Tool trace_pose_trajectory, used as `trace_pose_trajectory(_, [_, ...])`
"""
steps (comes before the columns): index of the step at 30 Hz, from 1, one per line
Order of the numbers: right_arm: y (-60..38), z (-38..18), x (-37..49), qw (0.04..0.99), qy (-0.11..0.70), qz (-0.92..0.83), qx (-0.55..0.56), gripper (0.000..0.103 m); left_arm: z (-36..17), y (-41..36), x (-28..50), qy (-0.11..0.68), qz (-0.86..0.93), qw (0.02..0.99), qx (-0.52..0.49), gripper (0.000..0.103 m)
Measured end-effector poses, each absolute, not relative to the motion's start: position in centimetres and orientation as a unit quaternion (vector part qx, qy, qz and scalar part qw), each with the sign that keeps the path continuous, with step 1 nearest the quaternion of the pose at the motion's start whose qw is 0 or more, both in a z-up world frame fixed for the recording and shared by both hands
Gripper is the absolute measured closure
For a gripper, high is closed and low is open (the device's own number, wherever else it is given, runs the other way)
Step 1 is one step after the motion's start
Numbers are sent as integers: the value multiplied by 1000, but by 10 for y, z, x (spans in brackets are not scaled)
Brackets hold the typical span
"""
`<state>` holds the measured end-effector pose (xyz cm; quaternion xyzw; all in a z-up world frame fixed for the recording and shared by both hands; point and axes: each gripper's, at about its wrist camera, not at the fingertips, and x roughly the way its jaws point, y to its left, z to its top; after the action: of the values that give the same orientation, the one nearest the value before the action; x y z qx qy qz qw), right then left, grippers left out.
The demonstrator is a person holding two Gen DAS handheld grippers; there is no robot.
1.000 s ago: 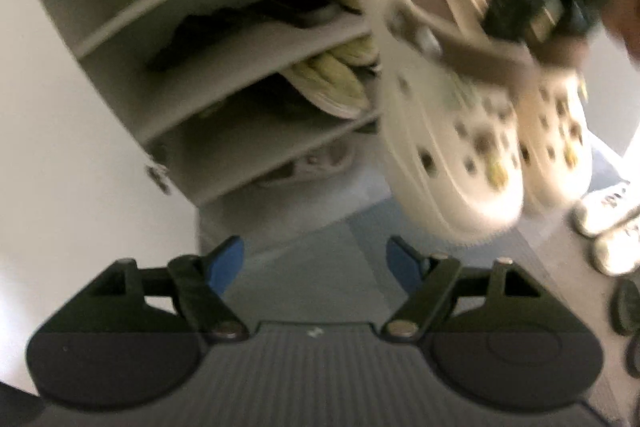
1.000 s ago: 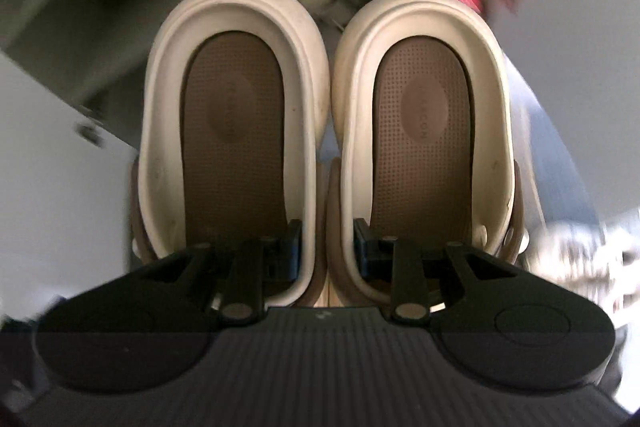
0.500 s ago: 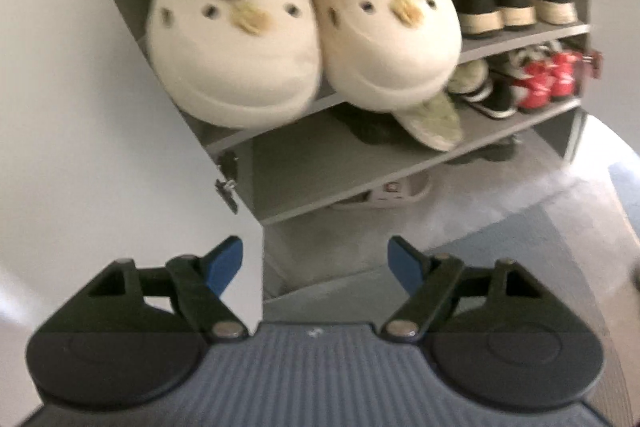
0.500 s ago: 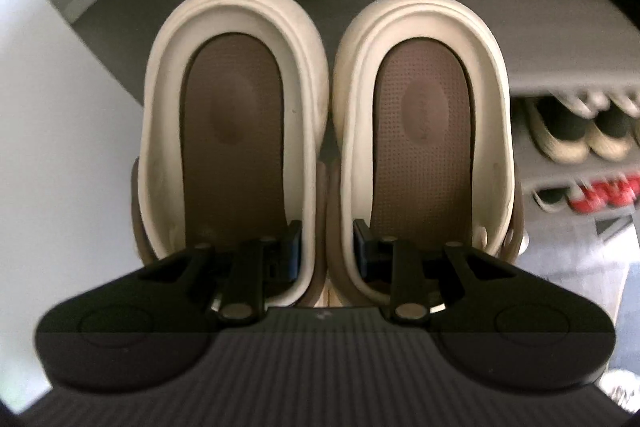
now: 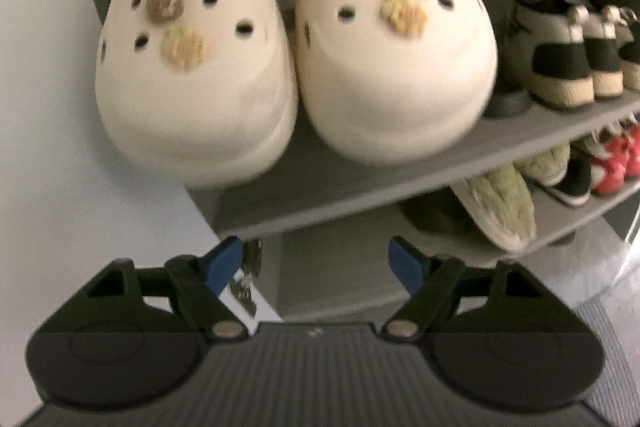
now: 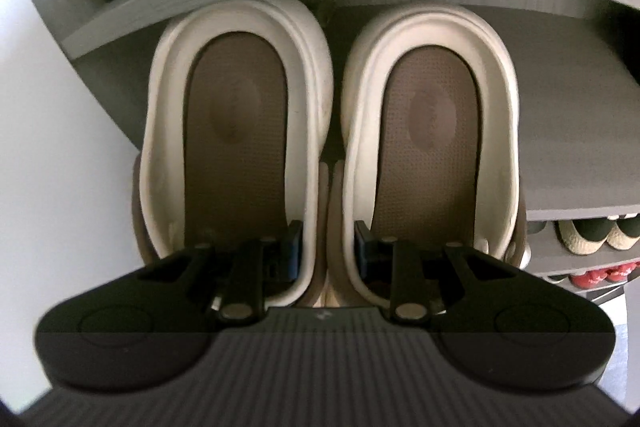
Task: Organize scattered shoes
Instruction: 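Set the clogs on the cabinet shelf and open the right gripper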
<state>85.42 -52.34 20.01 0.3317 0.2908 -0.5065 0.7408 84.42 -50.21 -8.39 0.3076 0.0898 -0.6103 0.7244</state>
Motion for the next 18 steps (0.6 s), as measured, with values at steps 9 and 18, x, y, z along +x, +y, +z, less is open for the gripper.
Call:
trace_pose_trajectory(9, [-494,210,861,731,300,-518,327,71,-60,-528,853,132,-611,732,271,20])
trace_pose_trajectory(18, [-476,228,845,731,306,-491,362,66,-41,-521,844,142,-601,740,266,21])
